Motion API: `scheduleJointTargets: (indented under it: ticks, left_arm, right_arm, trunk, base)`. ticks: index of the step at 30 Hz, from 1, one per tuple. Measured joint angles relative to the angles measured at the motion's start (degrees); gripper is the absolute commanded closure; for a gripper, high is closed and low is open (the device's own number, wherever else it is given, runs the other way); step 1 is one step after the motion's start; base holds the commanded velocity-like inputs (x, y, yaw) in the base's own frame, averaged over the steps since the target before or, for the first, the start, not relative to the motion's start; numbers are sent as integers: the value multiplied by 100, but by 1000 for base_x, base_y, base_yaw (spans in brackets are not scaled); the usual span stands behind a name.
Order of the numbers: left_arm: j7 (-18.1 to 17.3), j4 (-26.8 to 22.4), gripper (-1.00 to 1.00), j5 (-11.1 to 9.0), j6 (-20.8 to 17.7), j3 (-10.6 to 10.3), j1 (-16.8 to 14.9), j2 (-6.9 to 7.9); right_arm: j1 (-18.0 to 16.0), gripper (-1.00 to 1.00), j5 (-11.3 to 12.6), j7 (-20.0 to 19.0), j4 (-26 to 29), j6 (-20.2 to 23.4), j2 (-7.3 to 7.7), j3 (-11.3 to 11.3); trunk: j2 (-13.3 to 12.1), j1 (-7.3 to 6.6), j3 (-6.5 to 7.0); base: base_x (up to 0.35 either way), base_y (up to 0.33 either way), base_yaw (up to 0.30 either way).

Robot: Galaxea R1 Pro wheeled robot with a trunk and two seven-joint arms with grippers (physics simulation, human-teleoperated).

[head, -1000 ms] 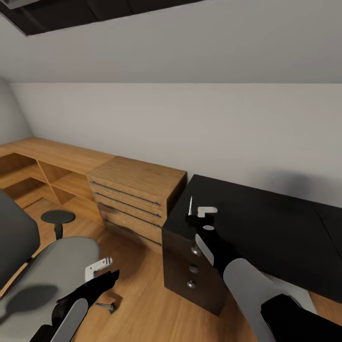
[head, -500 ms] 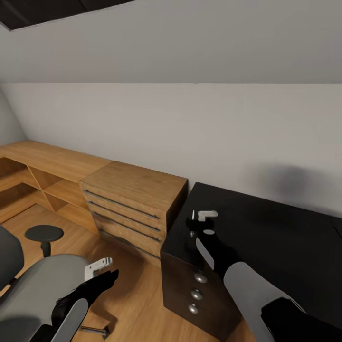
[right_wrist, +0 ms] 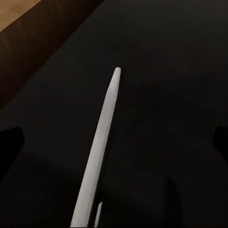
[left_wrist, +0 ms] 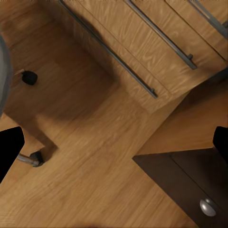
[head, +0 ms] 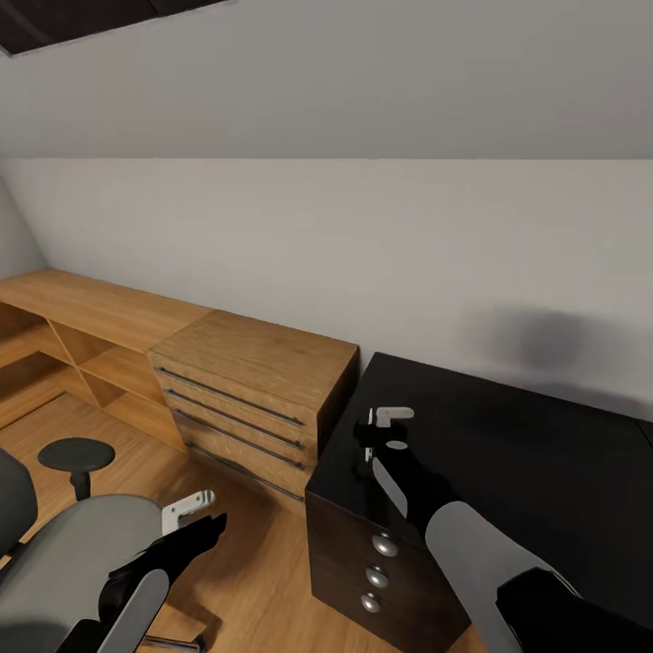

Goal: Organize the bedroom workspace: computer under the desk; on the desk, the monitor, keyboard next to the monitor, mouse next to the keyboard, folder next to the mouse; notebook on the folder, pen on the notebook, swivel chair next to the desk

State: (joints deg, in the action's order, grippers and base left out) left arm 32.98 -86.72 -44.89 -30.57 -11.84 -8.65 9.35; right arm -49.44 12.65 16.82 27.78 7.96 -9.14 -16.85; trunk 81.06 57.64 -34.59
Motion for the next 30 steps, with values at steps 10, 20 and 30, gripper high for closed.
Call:
scheduleJointTargets:
  ticks: [10,20,30]
  left_arm:
    - [0,-113,-100,0,0,2,0,8]
    - [0,-144,-100,0,0,6,0,9]
    - [0,-153,-100,0,0,5,0,9]
  right_arm:
    - [0,-100,447,26,16,727,-12,-8]
    - [0,-100,535,31,17,1069,1,21]
    - [-2,-100,488,49,21,1266,1,18]
  trunk:
    - [0,0,0]
    - [0,0,0]
    - [0,0,1]
  base:
    - [1,0,0]
    - [0,0,0]
    - [0,0,0]
